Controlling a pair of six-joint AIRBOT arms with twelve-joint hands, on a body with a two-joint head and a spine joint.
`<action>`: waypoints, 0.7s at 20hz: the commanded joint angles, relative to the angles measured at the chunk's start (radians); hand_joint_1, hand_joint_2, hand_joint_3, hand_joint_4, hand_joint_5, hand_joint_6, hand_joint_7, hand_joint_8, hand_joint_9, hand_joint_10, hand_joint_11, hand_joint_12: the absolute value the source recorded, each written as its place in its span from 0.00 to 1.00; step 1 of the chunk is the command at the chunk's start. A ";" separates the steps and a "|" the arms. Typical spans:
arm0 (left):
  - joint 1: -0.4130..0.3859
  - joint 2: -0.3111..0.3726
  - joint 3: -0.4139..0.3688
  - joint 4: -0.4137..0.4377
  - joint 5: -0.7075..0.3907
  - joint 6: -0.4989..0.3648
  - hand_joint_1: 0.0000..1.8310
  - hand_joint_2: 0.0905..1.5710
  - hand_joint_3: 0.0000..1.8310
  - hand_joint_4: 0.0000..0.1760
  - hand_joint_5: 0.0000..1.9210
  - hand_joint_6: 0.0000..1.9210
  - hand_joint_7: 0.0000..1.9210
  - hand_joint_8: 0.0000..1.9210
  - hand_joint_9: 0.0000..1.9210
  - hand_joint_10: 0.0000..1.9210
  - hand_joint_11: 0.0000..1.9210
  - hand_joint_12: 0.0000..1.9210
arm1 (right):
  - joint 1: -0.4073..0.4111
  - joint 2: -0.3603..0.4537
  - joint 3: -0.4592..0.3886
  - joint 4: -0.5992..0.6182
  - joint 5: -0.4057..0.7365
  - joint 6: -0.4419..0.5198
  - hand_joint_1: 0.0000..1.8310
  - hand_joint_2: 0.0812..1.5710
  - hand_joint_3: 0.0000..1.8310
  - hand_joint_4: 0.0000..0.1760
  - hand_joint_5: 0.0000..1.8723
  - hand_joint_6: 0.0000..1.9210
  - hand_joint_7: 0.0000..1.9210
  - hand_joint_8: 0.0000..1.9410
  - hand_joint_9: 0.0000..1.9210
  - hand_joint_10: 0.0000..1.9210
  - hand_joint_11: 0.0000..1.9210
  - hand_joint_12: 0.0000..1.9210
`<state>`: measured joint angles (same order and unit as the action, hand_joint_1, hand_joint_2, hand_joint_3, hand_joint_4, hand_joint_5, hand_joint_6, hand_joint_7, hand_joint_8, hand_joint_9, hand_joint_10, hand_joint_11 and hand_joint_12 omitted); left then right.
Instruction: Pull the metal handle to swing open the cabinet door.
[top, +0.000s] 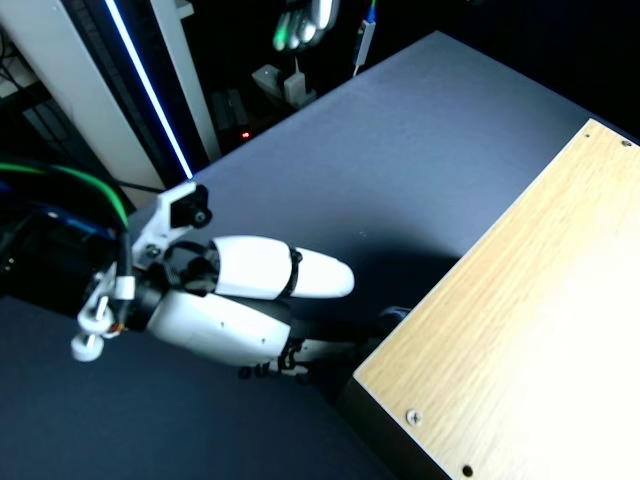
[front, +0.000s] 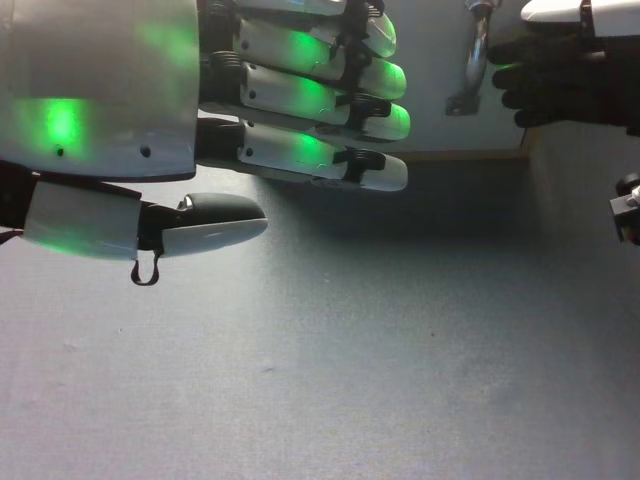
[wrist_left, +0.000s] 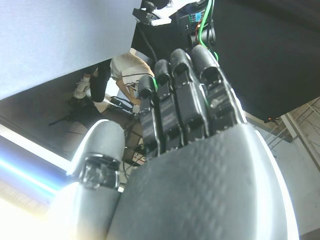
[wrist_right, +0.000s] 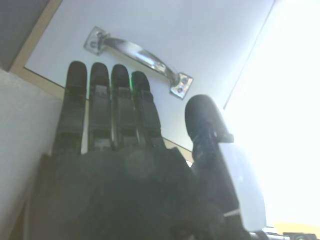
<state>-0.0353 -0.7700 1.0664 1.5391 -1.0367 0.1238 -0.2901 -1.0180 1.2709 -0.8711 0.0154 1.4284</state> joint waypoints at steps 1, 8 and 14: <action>-0.008 0.006 0.000 -0.095 -0.022 0.006 0.00 0.97 0.18 0.00 0.21 0.00 0.21 0.00 0.19 0.00 0.02 0.40 | 0.015 0.005 -0.003 0.003 0.078 0.005 0.00 1.00 0.04 0.00 0.16 0.00 0.15 0.00 0.14 0.00 0.00 0.39; -0.008 0.006 0.000 -0.095 -0.022 0.006 0.00 0.97 0.18 0.00 0.21 0.00 0.21 0.00 0.20 0.00 0.02 0.40 | 0.010 0.008 -0.016 -0.026 0.147 -0.060 0.00 1.00 0.04 0.00 0.16 0.00 0.15 0.00 0.14 0.00 0.00 0.39; -0.008 0.006 0.000 -0.095 -0.022 0.006 0.00 0.97 0.18 0.00 0.21 0.00 0.21 0.00 0.20 0.00 0.02 0.40 | 0.007 0.023 -0.034 -0.068 0.180 -0.060 0.00 1.00 0.03 0.00 0.17 0.00 0.16 0.00 0.14 0.00 0.00 0.39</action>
<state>-0.0353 -0.7700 1.0664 1.5387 -1.0367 0.1238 -0.2916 -0.9989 1.2434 -0.9588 0.0875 1.3594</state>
